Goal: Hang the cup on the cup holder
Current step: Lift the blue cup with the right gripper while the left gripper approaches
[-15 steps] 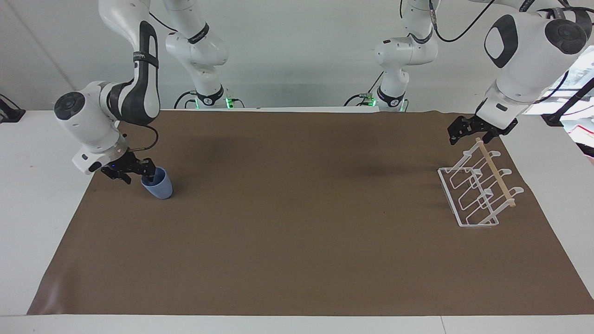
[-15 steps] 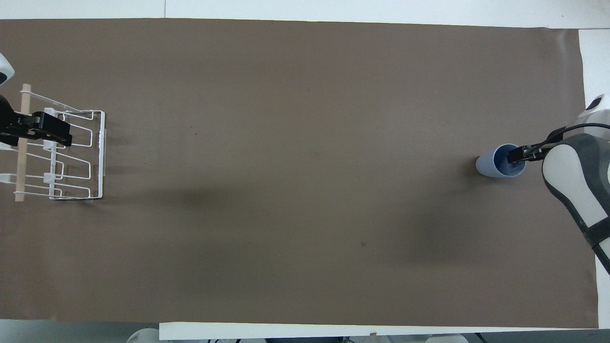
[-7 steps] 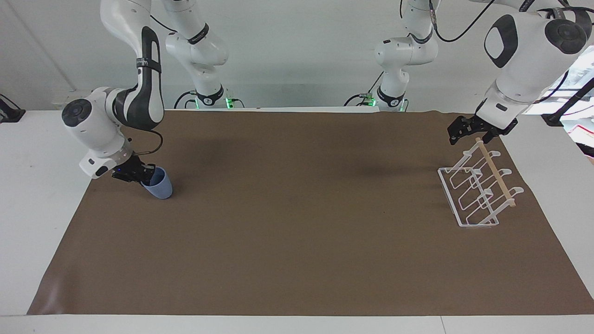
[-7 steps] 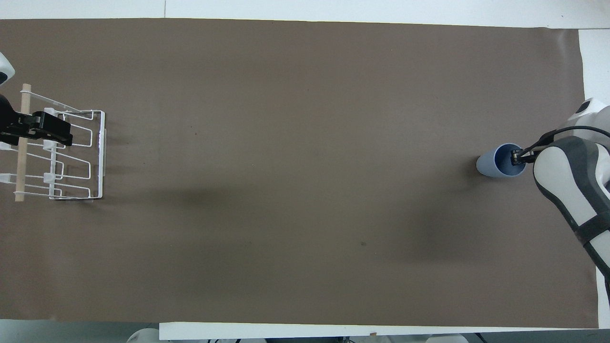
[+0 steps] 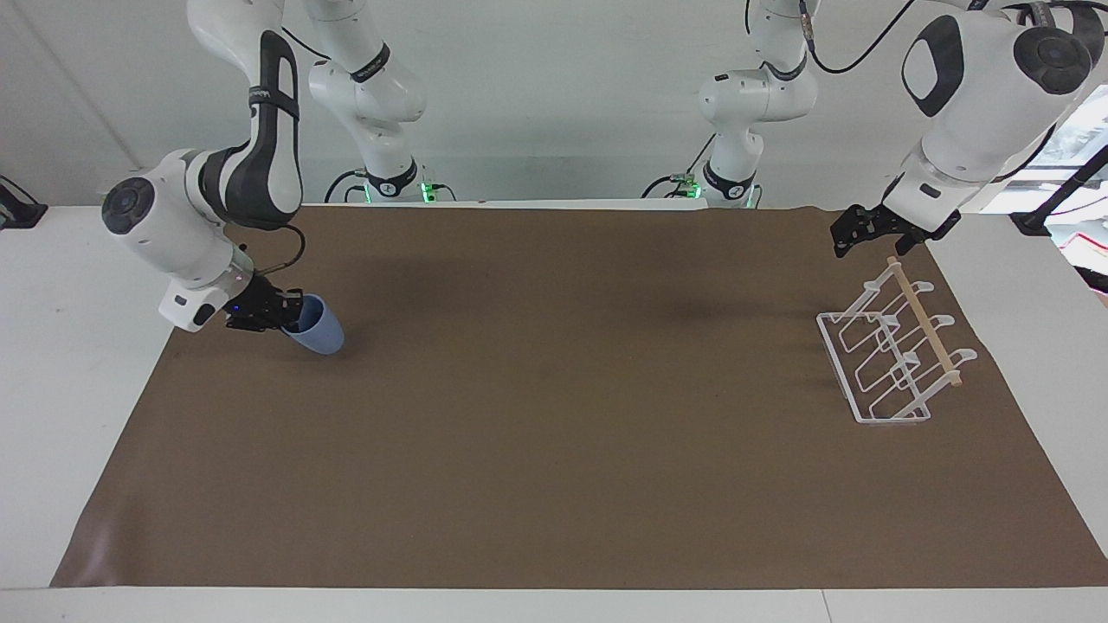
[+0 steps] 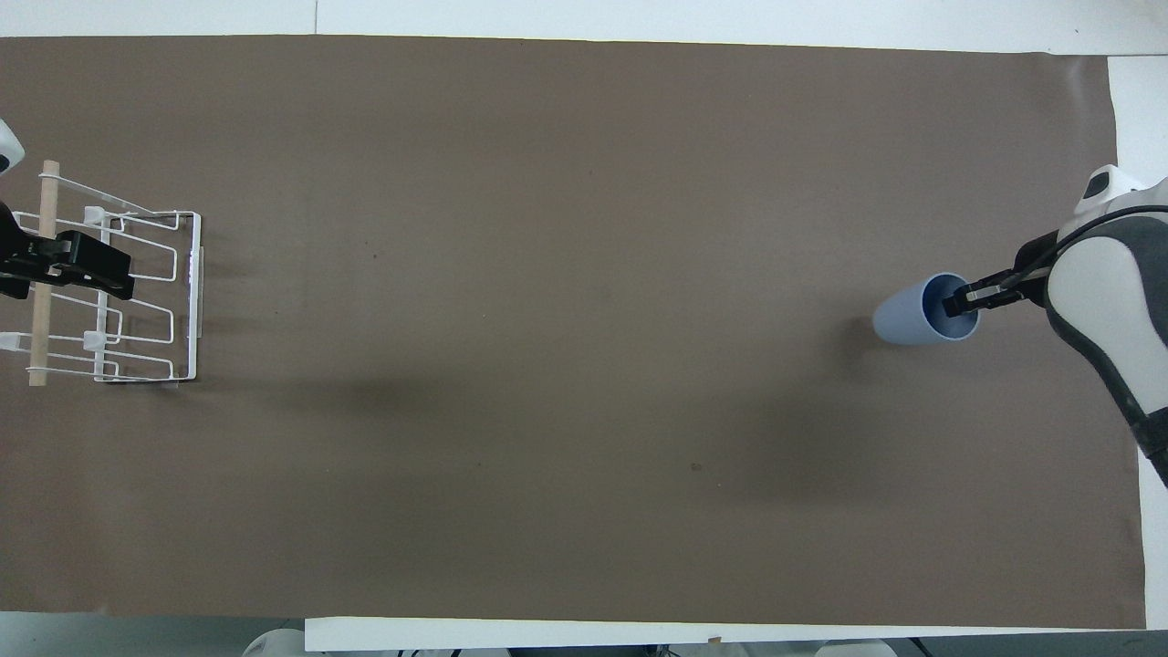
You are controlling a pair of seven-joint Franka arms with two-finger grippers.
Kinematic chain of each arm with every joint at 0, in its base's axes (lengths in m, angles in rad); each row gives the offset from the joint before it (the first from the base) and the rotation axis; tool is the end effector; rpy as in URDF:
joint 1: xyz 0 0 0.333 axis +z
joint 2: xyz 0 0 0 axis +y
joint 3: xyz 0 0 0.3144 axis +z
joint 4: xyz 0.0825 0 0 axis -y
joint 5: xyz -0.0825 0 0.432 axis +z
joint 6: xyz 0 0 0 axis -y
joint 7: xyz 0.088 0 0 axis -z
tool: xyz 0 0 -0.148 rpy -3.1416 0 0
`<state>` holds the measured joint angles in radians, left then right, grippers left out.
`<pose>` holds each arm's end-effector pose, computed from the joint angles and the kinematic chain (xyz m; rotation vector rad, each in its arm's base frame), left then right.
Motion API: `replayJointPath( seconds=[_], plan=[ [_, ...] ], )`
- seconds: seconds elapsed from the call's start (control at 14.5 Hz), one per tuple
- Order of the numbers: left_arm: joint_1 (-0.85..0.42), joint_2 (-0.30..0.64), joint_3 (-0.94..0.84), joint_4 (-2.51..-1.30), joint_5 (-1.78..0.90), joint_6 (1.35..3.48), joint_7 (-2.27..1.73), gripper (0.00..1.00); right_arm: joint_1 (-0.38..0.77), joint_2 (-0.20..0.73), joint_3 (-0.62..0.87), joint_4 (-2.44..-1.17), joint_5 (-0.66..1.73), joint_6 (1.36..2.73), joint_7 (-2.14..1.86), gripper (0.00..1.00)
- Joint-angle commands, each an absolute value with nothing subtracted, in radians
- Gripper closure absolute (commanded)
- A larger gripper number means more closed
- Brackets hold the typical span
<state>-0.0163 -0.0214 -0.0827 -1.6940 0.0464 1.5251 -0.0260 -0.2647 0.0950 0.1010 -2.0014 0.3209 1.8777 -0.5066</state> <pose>0.5771 -0.0506 0.5281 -3.0742 0.1140 0.2223 0.5818 -0.0598 0.3349 -2.7644 -0.2941 0.1475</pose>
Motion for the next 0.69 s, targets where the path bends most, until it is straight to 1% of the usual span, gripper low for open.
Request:
replayJointPath(
  seconds=[0.0, 0.14, 0.28, 0.41, 0.62],
  plan=[
    [-0.014, -0.043, -0.083, -1.713, 0.057, 1.517, -0.134, 0.0, -0.262, 0.077, 0.106, -2.0, 0.596, 1.758, -0.54, 1.0],
    [-0.015, -0.043, -0.084, -1.713, 0.035, 1.516, -0.182, 0.0, -0.247, 0.066, 0.106, -2.002, 0.778, 1.634, -0.541, 1.0],
    [-0.023, -0.041, -0.084, -1.712, -0.038, 1.519, -0.303, 0.0, -0.227, 0.058, 0.106, -2.006, 0.934, 1.573, -0.543, 1.0],
    [-0.031, -0.037, -0.094, -1.701, -0.08, 1.517, -0.504, 0.0, -0.164, 0.051, 0.104, -2.019, 1.067, 1.56, -0.535, 1.0],
    [-0.113, -0.029, -0.094, -1.672, -0.155, 1.517, -0.85, 0.0, -0.066, 0.035, 0.104, -2.054, 1.23, 1.609, -0.456, 1.0]
  ],
)
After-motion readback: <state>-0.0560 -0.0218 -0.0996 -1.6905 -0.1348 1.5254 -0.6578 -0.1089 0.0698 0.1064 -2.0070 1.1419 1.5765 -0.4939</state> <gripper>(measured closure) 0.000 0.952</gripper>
